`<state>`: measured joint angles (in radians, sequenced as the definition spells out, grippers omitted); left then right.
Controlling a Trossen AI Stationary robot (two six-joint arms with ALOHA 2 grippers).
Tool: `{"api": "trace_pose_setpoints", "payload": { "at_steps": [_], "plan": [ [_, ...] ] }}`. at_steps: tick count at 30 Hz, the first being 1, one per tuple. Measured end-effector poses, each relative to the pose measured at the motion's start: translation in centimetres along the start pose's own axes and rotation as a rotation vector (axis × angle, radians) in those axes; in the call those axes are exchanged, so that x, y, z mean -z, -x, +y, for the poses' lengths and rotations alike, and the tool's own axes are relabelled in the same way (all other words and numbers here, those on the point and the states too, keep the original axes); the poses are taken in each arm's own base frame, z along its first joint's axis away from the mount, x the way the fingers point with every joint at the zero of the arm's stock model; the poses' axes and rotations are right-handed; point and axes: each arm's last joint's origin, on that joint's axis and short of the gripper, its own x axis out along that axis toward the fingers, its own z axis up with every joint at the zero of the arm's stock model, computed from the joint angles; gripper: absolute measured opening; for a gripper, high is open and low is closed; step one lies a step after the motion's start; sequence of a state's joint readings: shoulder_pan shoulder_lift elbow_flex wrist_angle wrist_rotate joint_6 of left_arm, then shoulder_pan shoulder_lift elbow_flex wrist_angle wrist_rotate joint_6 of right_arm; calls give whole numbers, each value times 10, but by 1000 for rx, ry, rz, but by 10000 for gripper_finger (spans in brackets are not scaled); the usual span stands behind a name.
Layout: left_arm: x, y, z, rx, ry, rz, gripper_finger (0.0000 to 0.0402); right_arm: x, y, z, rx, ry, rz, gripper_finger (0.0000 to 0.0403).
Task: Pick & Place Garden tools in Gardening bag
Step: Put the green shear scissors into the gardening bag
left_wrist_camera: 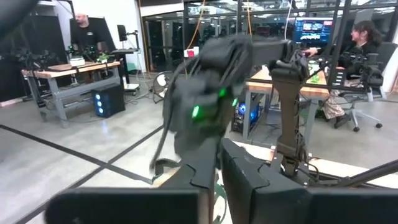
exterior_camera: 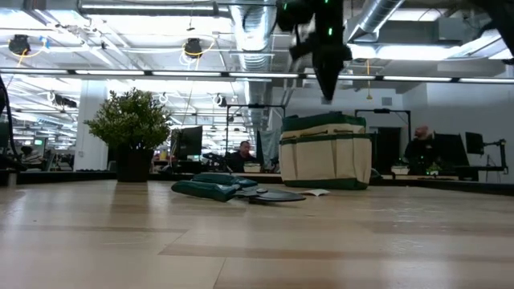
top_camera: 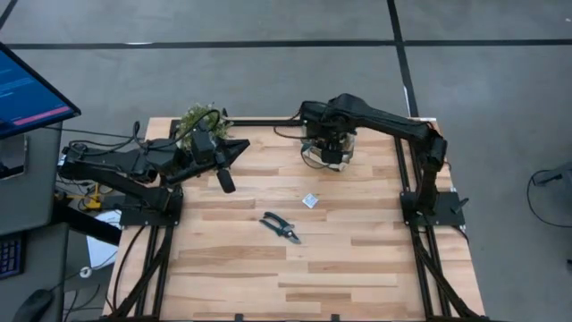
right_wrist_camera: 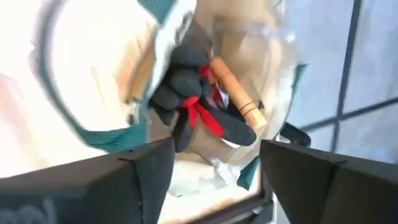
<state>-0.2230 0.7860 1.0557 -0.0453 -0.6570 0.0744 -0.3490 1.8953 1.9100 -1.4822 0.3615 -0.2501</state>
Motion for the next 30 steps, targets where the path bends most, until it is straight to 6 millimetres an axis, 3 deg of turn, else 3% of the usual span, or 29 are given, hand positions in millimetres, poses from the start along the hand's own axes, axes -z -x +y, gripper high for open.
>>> {"api": "trace_pose_setpoints", "payload": {
  "at_steps": [7, 13, 21, 30],
  "plan": [
    [8, -2, -3, 48, -43, 59, 88, 25, 64, 5, -87, -111, -252, 243],
    [28, -18, -19, 113, -61, 170, 156, 58, 121, 13, -258, -190, -549, 243],
    [78, -47, -50, 245, -86, 440, 201, 110, 186, 26, -309, -182, -899, 229],
    [146, -78, -84, 448, -141, 724, 202, 140, 219, 49, -403, -103, -1078, 211]
  ]
}}
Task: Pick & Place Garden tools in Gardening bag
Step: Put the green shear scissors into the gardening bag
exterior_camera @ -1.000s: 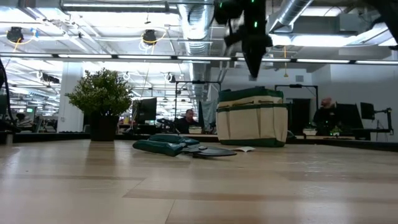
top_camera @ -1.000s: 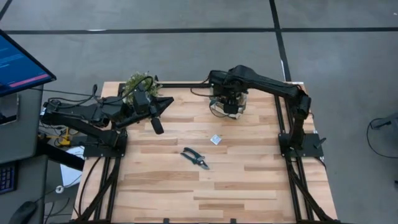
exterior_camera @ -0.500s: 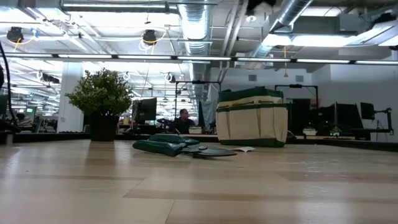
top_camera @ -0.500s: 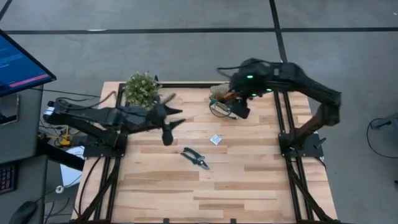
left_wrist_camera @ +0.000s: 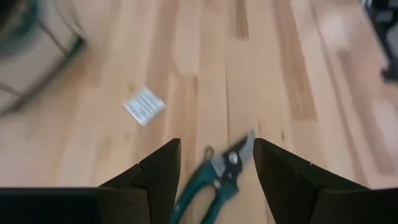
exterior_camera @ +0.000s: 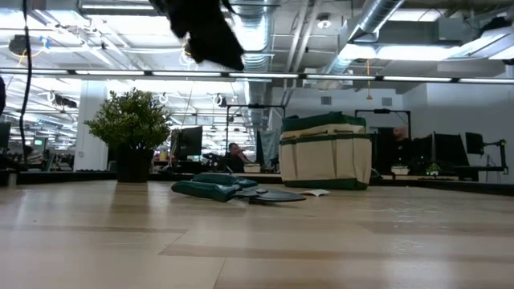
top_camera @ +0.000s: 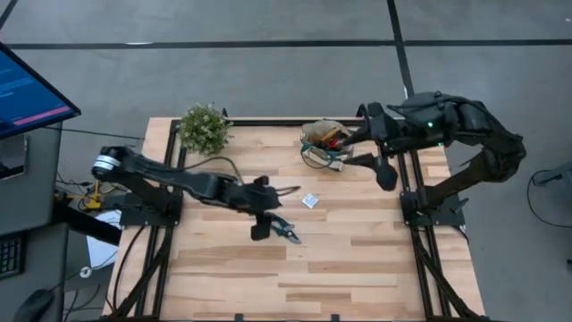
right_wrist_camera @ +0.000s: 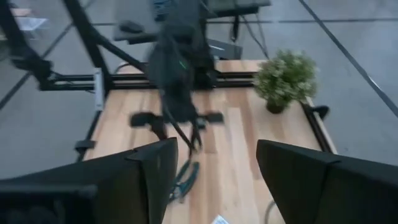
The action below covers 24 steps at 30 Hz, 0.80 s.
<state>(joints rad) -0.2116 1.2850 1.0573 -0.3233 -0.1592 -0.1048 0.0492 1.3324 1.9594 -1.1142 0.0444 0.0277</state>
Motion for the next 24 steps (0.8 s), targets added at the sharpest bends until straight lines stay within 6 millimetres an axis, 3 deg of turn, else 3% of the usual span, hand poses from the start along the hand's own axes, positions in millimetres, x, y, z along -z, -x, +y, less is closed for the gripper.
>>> {"api": "trace_pose_setpoints", "payload": {
  "at_steps": [8, 15, 24],
  "plan": [
    [22, -50, 14, 130, -35, 179, 202, 1, -1, 28, -117, 37, 10, 196],
    [31, -66, 21, 144, -161, 224, 202, 4, -7, 48, -186, 79, 36, 180],
    [49, -78, 35, 131, -201, 281, 202, 5, -5, 59, -228, 82, 46, 166]
  ]
}}
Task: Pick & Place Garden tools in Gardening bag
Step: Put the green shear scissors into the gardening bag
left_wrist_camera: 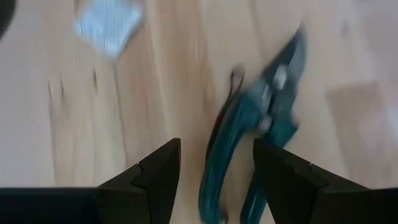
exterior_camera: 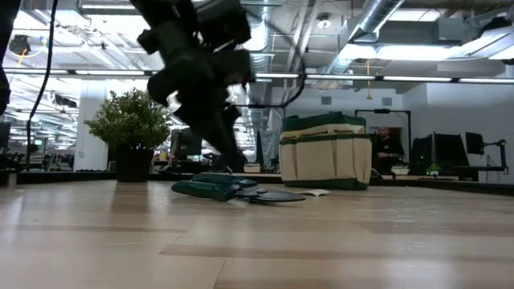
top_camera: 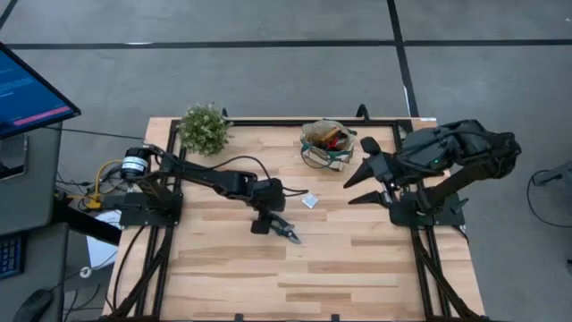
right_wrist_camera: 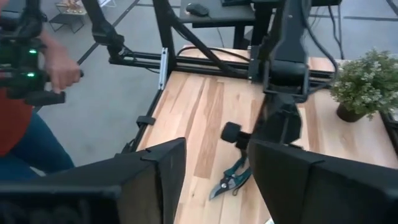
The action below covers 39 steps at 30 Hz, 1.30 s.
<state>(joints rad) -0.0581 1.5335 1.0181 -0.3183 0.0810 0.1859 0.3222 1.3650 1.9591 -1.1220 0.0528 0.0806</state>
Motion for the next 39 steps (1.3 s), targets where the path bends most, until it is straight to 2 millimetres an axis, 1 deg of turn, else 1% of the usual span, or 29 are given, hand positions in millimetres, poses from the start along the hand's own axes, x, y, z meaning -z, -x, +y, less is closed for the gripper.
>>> {"api": "trace_pose_setpoints", "payload": {
  "at_steps": [2, 14, 17, 20, 22, 28, 29, 36, 39],
  "plan": [
    [9, -3, 2, 6, 10, 29, 202, 0, 1, 1, -6, 3, -2, 164],
    [35, -15, 0, 40, 27, 85, 202, 1, 2, 1, -6, 5, 3, 163],
    [41, -16, -1, 33, 28, 106, 196, 1, 2, 1, -6, 5, 3, 163],
    [45, -18, -1, 24, 29, 113, 176, 1, 2, 1, -6, 5, 2, 163],
    [48, -19, -1, 22, 31, 115, 153, 1, 2, 1, -6, 5, 3, 163],
    [53, -20, -2, 19, 44, 125, 53, 1, 2, 1, -6, 5, 1, 163],
    [54, -20, -1, 14, 56, 125, 49, 0, 2, 1, -6, 4, -2, 163],
    [56, -19, 8, -19, 173, 127, 49, -2, 2, 1, -5, 1, -24, 163],
    [54, -16, 9, -30, 195, 116, 49, -3, 2, 1, -5, 1, -31, 163]
  ]
}}
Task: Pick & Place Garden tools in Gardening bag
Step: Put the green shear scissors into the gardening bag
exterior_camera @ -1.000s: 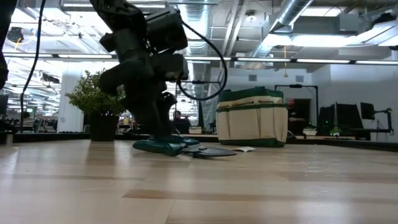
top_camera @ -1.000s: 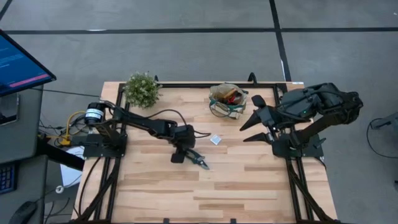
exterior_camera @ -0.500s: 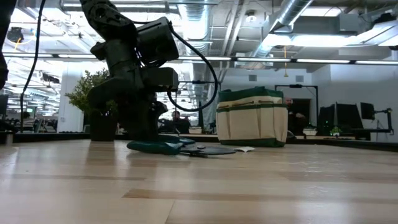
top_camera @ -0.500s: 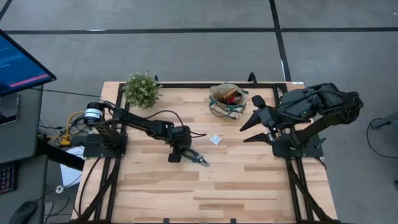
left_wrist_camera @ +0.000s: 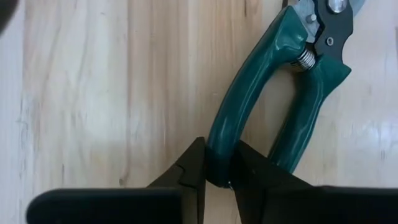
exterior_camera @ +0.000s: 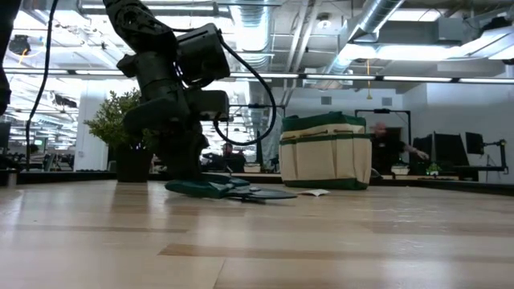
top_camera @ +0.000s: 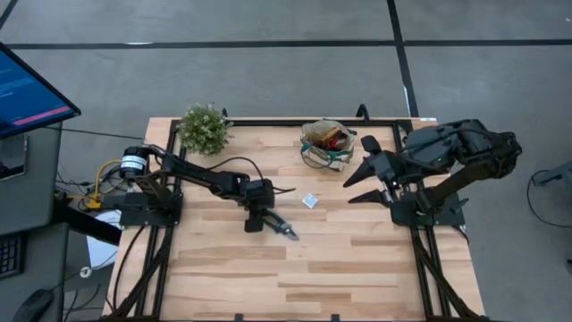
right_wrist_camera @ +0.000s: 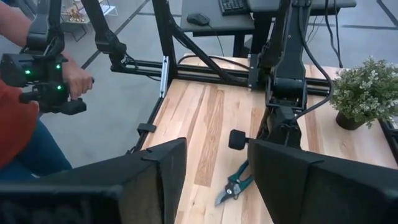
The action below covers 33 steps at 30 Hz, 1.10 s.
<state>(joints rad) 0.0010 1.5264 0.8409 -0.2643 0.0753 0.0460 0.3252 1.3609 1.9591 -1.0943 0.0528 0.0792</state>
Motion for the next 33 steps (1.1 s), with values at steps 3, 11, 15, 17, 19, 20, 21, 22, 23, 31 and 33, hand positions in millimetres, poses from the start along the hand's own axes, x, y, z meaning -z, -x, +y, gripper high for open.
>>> {"api": "trace_pose_setpoints", "payload": {
  "at_steps": [3, 11, 15, 17, 19, 20, 21, 22, 23, 31, 33],
  "plan": [
    [-3, 6, 0, -16, 25, -18, 49, -1, 0, 0, -1, 0, -12, 163],
    [-17, 42, 0, -28, 98, -192, 49, -4, 0, 0, -3, 8, -40, 163],
    [-24, 66, -1, -32, 137, -304, 49, -4, 0, 0, -3, 8, -44, 163],
    [-27, 80, -1, -38, 149, -370, 49, -6, 0, 0, -4, 7, -58, 163],
    [-28, 93, -3, -34, 163, -426, 49, -7, 0, 1, -5, 7, -70, 163],
    [-29, 99, -3, -33, 167, -457, 49, -8, 0, 1, -6, 6, -79, 163],
    [-29, 105, -3, -37, 173, -477, 49, -8, 0, 1, -7, 6, -87, 163],
    [-29, 111, -4, -34, 177, -499, 49, -9, 0, 1, -8, 9, -93, 163],
    [-30, 116, -4, -30, 184, -526, 49, -10, 0, 1, -8, 16, -98, 163],
    [-34, 159, -7, 4, 246, -765, 49, -13, 1, 1, -12, 30, -139, 163],
    [-34, 171, -8, 21, 262, -831, 49, -15, 1, 1, -12, 41, -155, 163]
  ]
}}
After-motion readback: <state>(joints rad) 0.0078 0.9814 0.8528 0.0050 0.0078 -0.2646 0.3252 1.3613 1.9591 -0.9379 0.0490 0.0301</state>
